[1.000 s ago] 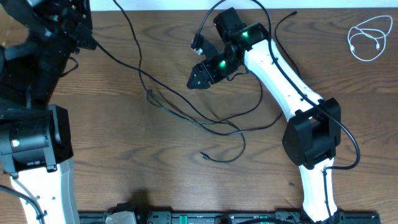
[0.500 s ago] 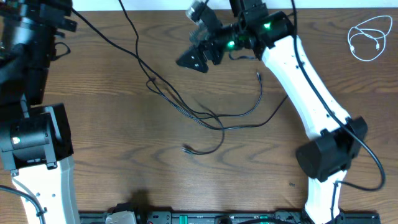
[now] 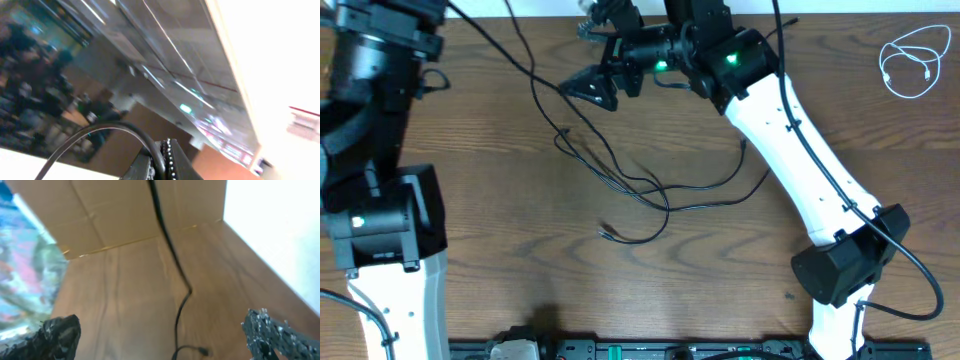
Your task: Untangle cables
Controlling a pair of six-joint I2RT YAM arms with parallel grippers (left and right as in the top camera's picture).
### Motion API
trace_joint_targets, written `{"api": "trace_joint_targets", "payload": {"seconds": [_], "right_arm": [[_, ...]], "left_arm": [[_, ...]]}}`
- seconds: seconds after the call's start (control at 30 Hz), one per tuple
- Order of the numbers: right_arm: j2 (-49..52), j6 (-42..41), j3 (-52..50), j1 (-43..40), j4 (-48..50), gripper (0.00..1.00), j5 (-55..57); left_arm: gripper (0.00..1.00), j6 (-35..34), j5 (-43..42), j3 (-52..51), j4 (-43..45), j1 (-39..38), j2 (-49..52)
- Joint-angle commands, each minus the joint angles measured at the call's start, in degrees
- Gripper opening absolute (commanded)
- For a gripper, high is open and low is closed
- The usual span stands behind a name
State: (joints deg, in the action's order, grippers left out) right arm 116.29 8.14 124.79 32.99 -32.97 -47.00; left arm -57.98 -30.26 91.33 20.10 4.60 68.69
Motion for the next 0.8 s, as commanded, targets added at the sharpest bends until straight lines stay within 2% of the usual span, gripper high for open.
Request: {"api": "trace_joint_targets", "payload": {"seconds": [0.0,0.2,0.4,0.43,0.5,0.63,0.7,0.73,0.77], "right_arm": [[1.9,-5.1,0.2,2.4,3.8,0.99,5.1],[5.3,-11.0,0.1,4.0,12.5,0.99,5.9],[7.2,-18.1,0.1,2.8,14.1,0.60,18.1],[7.2,-18.0,0.1,2.3,15.0,0.57,18.2],[7.1,-18.3,0.1,1.1,17.5,0.57,18.0],[7.1,-19.9,0.1,-1.1,20.8,0.65,12.4],[7.1,-19.9,0.1,-2.2,19.8,0.58,8.5],[7.1,-19.9,0.1,-2.7,18.5,0.52,7.4],[7.1,-19.7,0.1,-3.4,16.7,0.40,6.8]], "left_arm": [[0.07,-1.1,-3.6,1.0,0.1,-3.0,-0.2],[0.07,-0.8,-3.9,1.0,-3.9,-4.8,-0.2],[0.07,-0.8,-8.2,1.0,-4.7,-5.0,-0.2],[0.07,-0.8,-9.0,0.9,-5.0,-5.0,-0.2],[0.07,-0.9,-9.9,0.9,-6.5,-5.0,-0.2],[0.08,-0.9,-10.8,0.9,-7.9,-5.0,-0.2],[0.08,-0.9,-10.8,0.9,-7.9,-5.0,-0.2],[0.07,-0.9,-11.0,0.9,-7.9,-5.0,-0.2],[0.08,-0.8,-11.2,0.9,-8.5,-5.0,-0.2]]}}
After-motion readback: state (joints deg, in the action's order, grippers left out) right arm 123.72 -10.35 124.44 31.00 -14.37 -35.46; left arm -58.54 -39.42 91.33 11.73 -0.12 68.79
